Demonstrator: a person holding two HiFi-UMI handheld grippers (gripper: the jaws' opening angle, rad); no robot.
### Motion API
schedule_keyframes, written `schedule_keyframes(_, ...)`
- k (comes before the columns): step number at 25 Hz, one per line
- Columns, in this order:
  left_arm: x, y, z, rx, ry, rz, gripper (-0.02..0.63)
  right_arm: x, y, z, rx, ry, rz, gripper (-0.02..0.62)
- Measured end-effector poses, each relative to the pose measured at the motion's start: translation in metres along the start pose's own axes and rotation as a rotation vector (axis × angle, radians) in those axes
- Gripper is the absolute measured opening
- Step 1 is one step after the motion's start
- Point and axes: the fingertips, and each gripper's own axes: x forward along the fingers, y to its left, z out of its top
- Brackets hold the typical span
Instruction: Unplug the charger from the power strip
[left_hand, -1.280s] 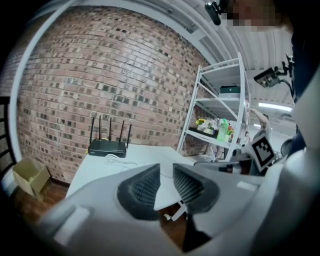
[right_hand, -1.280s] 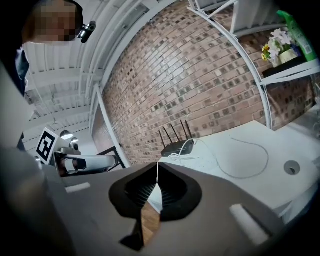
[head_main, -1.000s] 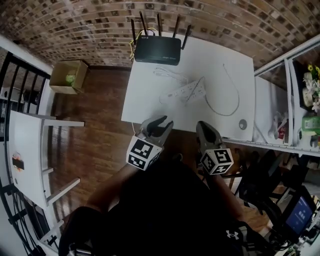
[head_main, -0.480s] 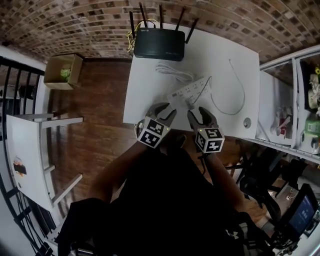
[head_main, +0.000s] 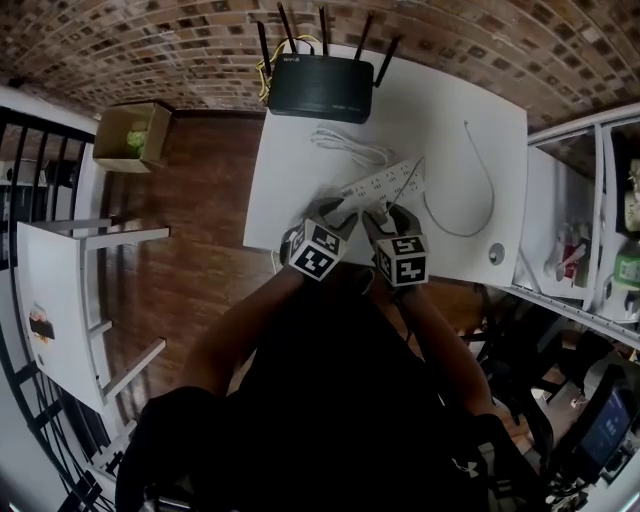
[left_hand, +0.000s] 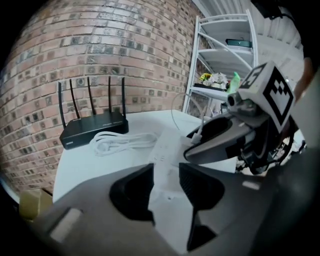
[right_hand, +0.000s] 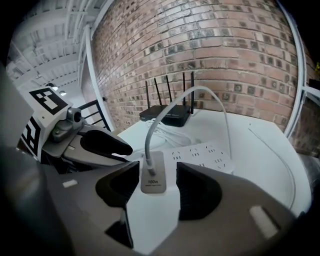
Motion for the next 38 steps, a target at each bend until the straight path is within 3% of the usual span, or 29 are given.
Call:
schedule_keyframes(12,0.017,-0.003,-0.01,0.043,0.035,-0.028,0.161,0.008,0.008,0.004,-0.09,0.063,-0.08,0.144)
schedule_keyframes(24,0.026,-0.004,-0.008,0.125,0.005,-0.047,0.147,0.007,0.009,0.005,-0.109,0.079,-0.078,0.14)
schedule_keyframes(34,0.027,-0.005,-0.01,0.141,0.006,-0.057,0.144,0.008,0.006,0.0,-0.082,0.074,-0.065,0.14)
schedule_keyframes(38,0.028,-0.005,-0.008,0.139,0.015,-0.05,0.143,0.005,0.01,0.006,-0.162,0.087,-0.091,0.138)
